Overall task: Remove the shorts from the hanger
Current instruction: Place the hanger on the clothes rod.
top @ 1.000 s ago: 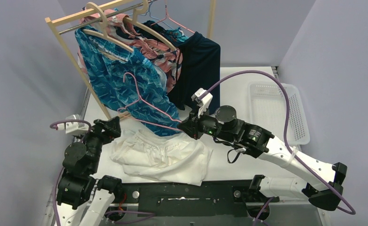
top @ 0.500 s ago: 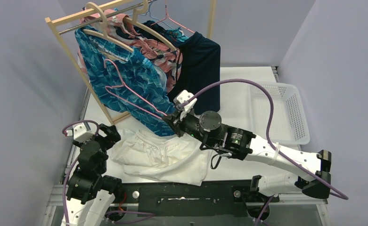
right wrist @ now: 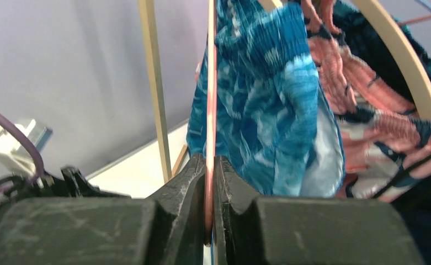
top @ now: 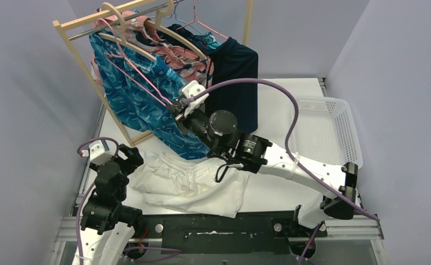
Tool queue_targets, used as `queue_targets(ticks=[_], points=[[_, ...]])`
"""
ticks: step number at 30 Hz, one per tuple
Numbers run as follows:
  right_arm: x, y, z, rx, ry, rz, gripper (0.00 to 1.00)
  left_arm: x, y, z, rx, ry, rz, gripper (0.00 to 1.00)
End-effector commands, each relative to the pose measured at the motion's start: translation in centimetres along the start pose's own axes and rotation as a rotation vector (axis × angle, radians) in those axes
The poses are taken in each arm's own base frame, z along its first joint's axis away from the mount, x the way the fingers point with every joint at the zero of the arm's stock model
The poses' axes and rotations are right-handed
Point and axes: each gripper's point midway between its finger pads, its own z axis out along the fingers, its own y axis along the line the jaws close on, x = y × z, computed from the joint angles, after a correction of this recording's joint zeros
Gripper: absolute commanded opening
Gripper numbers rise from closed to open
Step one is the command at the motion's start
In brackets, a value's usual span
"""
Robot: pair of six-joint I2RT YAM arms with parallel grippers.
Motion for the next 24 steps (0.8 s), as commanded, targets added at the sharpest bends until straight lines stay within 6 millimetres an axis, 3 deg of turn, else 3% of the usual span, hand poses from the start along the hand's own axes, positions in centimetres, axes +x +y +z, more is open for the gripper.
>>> queue_targets(ticks=[1, 8, 11, 13, 15, 20, 22, 24], points=[[-6.1, 0.0, 1.3, 0.062, -0.155, 0.018, 0.0, -0.6, -0.8, 0.5, 0.021, -0.011, -0.025, 0.78], [-7.8, 1.1, 3.2, 0.066, -0.2, 0.018, 0.0, -0.6, -0.6, 0.7, 0.016, -0.014, -0.024, 0.78], [-7.2, 2.1, 4.7, 0.043, -0.156, 0.002, 0.0, -0.6, -0.5, 0.8, 0.014, -0.015, -0.024, 0.78], [-6.1, 3.2, 6.0, -0.019, -0.092, -0.003, 0.0, -0.6, -0.5, 0.8, 0.014, -0.016, -0.024, 0.78], [-3.2, 3.9, 7.0, -0.062, 0.02, 0.019, 0.0, -0.5, -0.6, 0.8, 0.018, -0.016, -0.024, 0.78], [2.1, 6.1, 6.8, -0.134, 0.177, 0.052, 0.01, -0.4, -0.6, 0.9, 0.022, -0.013, -0.022, 0.78], [2.5, 5.8, 6.4, -0.127, 0.176, 0.096, 0.03, -0.4, -0.6, 0.9, 0.023, -0.013, -0.022, 0.78], [2.4, 5.4, 6.0, -0.126, 0.171, 0.124, 0.12, -0.4, -0.6, 0.9, 0.025, -0.013, -0.02, 0.78]])
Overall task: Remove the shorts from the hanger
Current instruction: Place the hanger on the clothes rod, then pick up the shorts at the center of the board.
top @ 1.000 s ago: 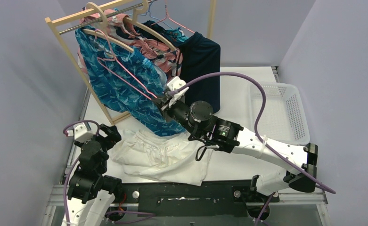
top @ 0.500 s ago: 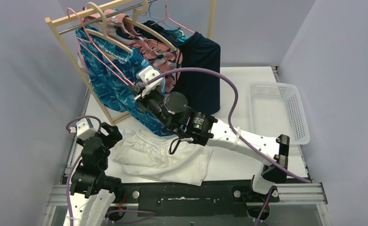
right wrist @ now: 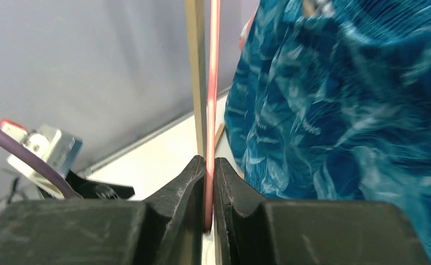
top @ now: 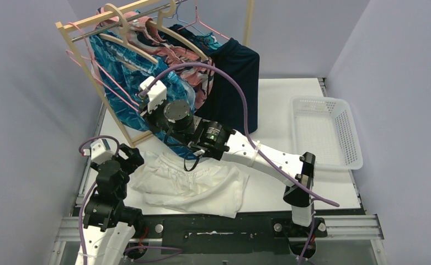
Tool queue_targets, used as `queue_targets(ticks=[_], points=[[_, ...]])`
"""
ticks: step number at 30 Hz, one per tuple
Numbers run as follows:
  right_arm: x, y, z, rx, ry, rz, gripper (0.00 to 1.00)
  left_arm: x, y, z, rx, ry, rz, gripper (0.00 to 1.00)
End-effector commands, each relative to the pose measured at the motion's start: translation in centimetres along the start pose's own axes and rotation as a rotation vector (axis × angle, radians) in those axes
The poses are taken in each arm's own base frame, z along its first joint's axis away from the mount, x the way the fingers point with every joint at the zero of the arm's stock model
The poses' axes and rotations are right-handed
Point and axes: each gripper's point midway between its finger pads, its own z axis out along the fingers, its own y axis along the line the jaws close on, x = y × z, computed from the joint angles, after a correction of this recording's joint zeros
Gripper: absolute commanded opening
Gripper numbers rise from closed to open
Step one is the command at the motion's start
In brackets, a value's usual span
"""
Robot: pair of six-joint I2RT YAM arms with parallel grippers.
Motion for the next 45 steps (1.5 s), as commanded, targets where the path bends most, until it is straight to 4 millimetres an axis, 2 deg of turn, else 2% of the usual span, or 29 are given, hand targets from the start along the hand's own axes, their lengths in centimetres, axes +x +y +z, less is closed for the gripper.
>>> queue_targets(ticks=[1, 5, 7, 9, 12, 13, 17, 21, 24, 26, 31, 38, 41, 43, 45], points=[[-0.6, -0.3, -2.1, -0.038, 0.006, 0.096, 0.23, -1.5, -1.1, 0.0, 0.046, -0.052, -0.023, 0.78], [-0.6, -1.1, -3.6, -0.047, -0.007, 0.107, 0.48, -1.3, -1.3, 0.1, 0.06, -0.044, -0.018, 0.78], [0.0, -1.4, -4.6, -0.046, -0.019, 0.116, 0.63, -1.3, -1.3, 0.1, 0.058, -0.044, -0.018, 0.78], [0.7, -2.0, -6.2, -0.039, -0.046, 0.126, 0.73, -1.3, -1.3, 0.1, 0.055, -0.044, -0.02, 0.78], [4.4, -3.2, -7.9, -0.008, -0.028, 0.13, 0.8, -1.1, -1.2, 0.2, 0.051, -0.039, -0.017, 0.78], [7.3, -3.5, -8.3, 0.001, 0.016, 0.128, 0.83, -1.1, -1.2, 0.3, 0.05, -0.038, -0.017, 0.78], [14.8, -4.4, -9.8, 0.024, 0.154, 0.169, 0.85, -1.0, -1.2, 0.4, 0.048, -0.036, -0.016, 0.78], [22.0, -3.8, -11.2, 0.016, 0.303, 0.204, 0.88, -1.0, -1.1, 0.4, 0.042, -0.036, -0.017, 0.77], [25.6, -3.6, -12.0, 0.028, 0.378, 0.259, 0.89, -1.0, -1.1, 0.5, 0.039, -0.033, -0.016, 0.77], [26.9, -3.0, -12.1, 0.008, 0.415, 0.27, 0.9, -1.0, -1.0, 0.5, 0.038, -0.033, -0.016, 0.77], [27.9, -2.5, -11.3, -0.022, 0.462, 0.225, 0.92, -0.9, -1.0, 0.6, 0.032, -0.031, -0.015, 0.77], [28.4, -2.5, -8.0, -0.066, 0.495, 0.138, 0.94, -0.8, -0.7, 0.9, 0.018, -0.027, -0.016, 0.77], [29.9, -3.0, -6.6, -0.079, 0.541, 0.165, 0.94, -0.5, -0.5, 1.3, 0.003, -0.015, -0.01, 0.77], [31.6, -3.5, -6.1, -0.063, 0.56, 0.171, 0.94, -0.4, -0.3, 1.4, -0.009, -0.011, -0.009, 0.77], [34.0, -2.9, -6.2, -0.128, 0.615, 0.195, 0.92, -0.5, -0.1, 1.5, -0.017, -0.011, -0.013, 0.77]])
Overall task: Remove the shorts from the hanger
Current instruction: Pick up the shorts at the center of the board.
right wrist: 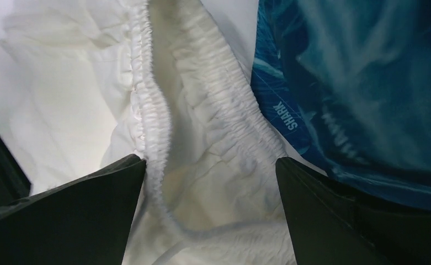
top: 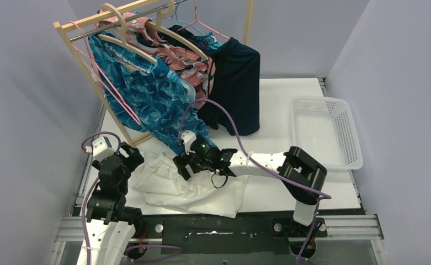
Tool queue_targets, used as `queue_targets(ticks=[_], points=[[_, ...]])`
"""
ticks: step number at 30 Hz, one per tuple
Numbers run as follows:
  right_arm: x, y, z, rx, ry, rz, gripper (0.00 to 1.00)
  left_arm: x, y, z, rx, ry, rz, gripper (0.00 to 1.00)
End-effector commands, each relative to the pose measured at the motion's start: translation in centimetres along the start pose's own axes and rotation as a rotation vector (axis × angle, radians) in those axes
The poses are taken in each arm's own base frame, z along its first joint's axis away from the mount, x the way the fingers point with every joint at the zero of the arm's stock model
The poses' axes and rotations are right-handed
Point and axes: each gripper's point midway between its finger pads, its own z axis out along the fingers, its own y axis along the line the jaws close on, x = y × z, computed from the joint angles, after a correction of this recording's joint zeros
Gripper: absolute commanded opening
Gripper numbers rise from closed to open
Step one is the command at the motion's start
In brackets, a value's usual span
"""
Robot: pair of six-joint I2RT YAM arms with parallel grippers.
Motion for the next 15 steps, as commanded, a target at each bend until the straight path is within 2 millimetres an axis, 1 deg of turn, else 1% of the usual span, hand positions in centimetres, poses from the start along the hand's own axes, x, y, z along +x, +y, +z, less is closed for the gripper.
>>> queue_targets(ticks=[1, 2, 4, 5, 6, 8, 9, 12, 15], points=[[1.9, 0.0, 2.2, -0.093, 0.084, 0.018, 0.88, -1.3, -0.6, 0.4, 0.02, -0.044, -0.023, 0.77], [3.0, -0.1, 2.5, -0.09, 0.145, 0.039, 0.83, -1.4, -0.6, 0.4, 0.016, -0.045, -0.025, 0.77], [5.2, 0.3, 2.7, -0.103, 0.217, 0.058, 0.62, -1.4, -0.4, 0.4, 0.009, -0.045, -0.028, 0.77], [5.8, 0.4, 2.4, -0.096, 0.211, 0.074, 0.55, -1.4, -0.3, 0.5, 0.003, -0.046, -0.03, 0.77], [6.7, 0.4, 1.9, -0.088, 0.19, 0.096, 0.49, -1.4, -0.2, 0.5, 0.0, -0.045, -0.031, 0.77], [6.7, -0.1, 0.0, -0.058, 0.126, 0.123, 0.38, -1.4, -0.2, 0.5, -0.001, -0.045, -0.032, 0.77], [6.5, -0.9, -1.0, -0.009, 0.09, 0.135, 0.33, -1.3, -0.2, 0.5, 0.002, -0.043, -0.031, 0.77], [6.1, -3.7, -4.2, 0.124, 0.006, 0.154, 0.22, -1.2, -0.3, 0.6, 0.004, -0.04, -0.029, 0.77], [5.3, -5.7, -7.5, 0.219, -0.078, 0.163, 0.14, -1.1, -0.3, 0.6, 0.004, -0.036, -0.028, 0.77]])
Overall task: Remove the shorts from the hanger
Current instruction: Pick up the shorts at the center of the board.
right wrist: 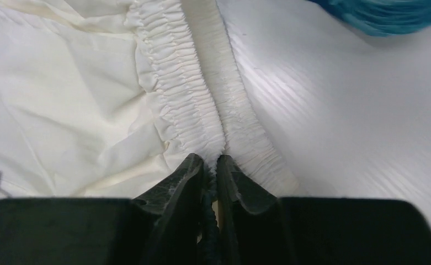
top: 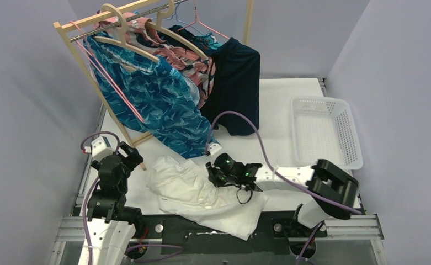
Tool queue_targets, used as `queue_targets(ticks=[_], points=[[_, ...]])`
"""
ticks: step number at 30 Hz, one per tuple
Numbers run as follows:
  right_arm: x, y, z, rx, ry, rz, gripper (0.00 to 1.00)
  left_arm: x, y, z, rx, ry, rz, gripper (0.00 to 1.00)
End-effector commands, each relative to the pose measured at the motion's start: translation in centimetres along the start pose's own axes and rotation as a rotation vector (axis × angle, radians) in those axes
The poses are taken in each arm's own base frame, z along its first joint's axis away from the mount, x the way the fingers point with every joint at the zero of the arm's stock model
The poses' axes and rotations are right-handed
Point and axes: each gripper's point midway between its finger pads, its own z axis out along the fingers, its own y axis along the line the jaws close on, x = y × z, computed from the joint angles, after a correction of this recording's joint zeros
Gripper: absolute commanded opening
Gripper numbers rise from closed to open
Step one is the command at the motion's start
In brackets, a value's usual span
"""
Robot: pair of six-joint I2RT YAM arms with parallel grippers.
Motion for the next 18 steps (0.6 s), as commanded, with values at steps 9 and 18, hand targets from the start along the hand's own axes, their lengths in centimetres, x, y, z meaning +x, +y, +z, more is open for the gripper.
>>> queue_targets(ticks=[9, 18], points=[[-7.8, -10.1, -13.7, 0.452, -0.449, 0.194, 0.01, -1.2, -1.1, 0.1, 0.041, -0.038, -0.019, 0.77], [-11.3, -4.8, -17.9, 0.039, -0.527, 0.132, 0.08, -1.0, -1.2, 0.2, 0.046, -0.027, -0.014, 0.77]])
